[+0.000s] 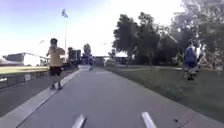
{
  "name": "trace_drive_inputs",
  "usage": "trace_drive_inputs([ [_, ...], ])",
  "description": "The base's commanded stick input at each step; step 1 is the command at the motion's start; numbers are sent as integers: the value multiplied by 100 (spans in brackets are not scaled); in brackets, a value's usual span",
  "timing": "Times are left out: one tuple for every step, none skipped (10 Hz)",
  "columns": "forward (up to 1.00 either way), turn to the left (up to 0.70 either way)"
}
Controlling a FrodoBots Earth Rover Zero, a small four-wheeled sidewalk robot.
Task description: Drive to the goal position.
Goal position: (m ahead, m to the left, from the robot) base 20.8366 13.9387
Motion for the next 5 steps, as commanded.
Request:
trace_drive_inputs([
  [98,-19],
  [98,-34],
  [98,-39],
  [98,-39],
  [98,-37],
])
